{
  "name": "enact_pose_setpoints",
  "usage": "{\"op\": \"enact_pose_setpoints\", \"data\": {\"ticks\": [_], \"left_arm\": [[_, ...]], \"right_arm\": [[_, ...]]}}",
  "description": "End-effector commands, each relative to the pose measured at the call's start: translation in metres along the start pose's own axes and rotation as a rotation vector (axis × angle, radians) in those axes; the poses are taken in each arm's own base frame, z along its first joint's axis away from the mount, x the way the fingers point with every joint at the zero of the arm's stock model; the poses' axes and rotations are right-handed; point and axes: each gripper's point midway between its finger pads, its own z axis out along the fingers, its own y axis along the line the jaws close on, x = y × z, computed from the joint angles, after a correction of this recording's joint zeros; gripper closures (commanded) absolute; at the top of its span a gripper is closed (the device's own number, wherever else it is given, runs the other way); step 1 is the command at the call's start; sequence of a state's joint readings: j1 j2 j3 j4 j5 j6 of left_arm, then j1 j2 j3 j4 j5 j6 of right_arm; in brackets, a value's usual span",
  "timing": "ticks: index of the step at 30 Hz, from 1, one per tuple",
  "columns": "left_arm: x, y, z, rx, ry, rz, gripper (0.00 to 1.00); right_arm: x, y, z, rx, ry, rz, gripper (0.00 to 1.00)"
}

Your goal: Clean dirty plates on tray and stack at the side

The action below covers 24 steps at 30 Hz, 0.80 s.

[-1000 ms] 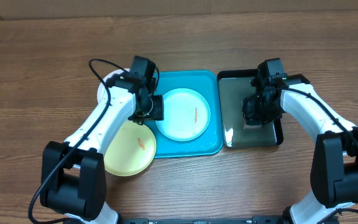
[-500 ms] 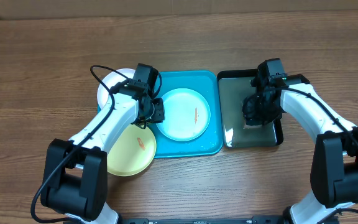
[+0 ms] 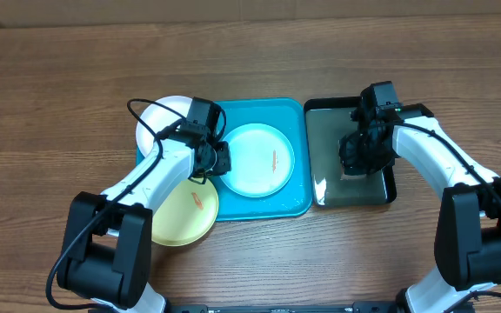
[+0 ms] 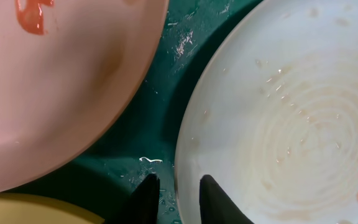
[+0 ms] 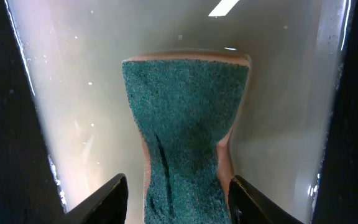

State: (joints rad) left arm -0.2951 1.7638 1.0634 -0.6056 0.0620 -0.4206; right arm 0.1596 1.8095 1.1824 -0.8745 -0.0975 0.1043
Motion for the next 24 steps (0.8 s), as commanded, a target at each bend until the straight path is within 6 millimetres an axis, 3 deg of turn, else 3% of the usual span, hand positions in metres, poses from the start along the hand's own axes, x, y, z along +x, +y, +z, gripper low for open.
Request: {"op": "enact_pose_setpoints", "data": {"ticks": [1,5,9,14,24], "left_arm": [[0.005,0.005,0.007,-0.024,0.012,-0.002,0.83],[0.008,0.006,0.014,-0.031,0.030,-0.002,0.80],[0.013,0.009,0.023,-0.042,0.054,-0.002,0.86],[0.012,0.008,0.024,-0.042,0.053,-0.002,0.86],[0.009,0.007,0.024,-0.036,0.041,-0.001,0.84]], "right_arm": [[0.001,0.001,0.001,-0.001,-0.001,-0.005,0.46],[0.001,0.001,0.001,-0.001,-0.001,-0.004,0.46],[0.001,0.001,0.001,-0.001,-0.001,-0.005,0.46],[0.001,0.001,0.001,-0.001,-0.001,-0.004,0.39],[0.003,0.000,0.007,-0.001,-0.005,-0.005,0.40]]}}
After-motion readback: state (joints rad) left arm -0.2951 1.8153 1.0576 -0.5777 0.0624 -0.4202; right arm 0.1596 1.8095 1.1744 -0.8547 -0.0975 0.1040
